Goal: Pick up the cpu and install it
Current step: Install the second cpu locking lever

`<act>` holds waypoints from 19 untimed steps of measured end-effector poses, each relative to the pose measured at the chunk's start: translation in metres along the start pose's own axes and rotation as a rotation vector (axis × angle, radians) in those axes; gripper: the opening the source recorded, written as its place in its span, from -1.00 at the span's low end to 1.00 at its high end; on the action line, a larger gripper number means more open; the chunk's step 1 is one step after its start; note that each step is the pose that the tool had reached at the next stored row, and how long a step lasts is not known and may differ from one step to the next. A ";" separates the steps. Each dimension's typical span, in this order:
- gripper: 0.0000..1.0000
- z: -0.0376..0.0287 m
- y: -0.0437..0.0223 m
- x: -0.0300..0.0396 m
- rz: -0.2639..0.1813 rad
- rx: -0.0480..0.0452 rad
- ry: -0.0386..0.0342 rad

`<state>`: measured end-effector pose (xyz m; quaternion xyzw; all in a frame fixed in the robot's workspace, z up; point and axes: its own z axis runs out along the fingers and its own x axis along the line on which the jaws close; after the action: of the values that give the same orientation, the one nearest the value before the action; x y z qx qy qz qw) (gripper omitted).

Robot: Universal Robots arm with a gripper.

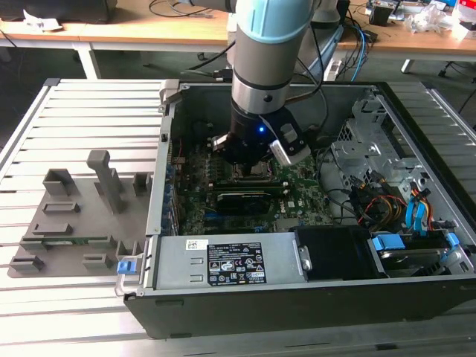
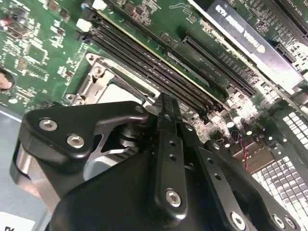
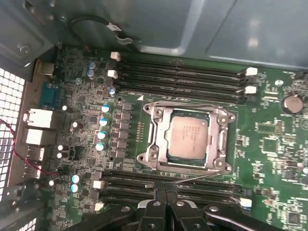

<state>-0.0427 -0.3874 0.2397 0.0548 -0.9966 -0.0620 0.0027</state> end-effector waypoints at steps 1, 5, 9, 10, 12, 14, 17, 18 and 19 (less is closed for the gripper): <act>-0.79 0.0043 0.0001 0.0012 0.000 -0.0005 0.0001; -0.79 0.0152 0.0077 0.0028 0.000 -0.0021 -0.0002; -0.79 0.0265 0.0126 0.0094 0.000 -0.0027 -0.0001; -0.79 0.0288 0.0140 0.0105 0.000 -0.0035 -0.0004; -0.79 0.0320 0.0145 0.0126 0.000 -0.0039 -0.0004; -0.79 0.0342 0.0143 0.0155 -0.001 -0.0050 -0.0004; -0.79 0.0351 0.0134 0.0181 -0.004 -0.0197 -0.0019; -0.79 0.0352 0.0134 0.0188 -0.004 -0.0245 -0.0021; -0.79 0.0357 0.0135 0.0211 -0.006 -0.0341 -0.0031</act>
<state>-0.0656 -0.3720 0.2059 0.0574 -0.9952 -0.0791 0.0019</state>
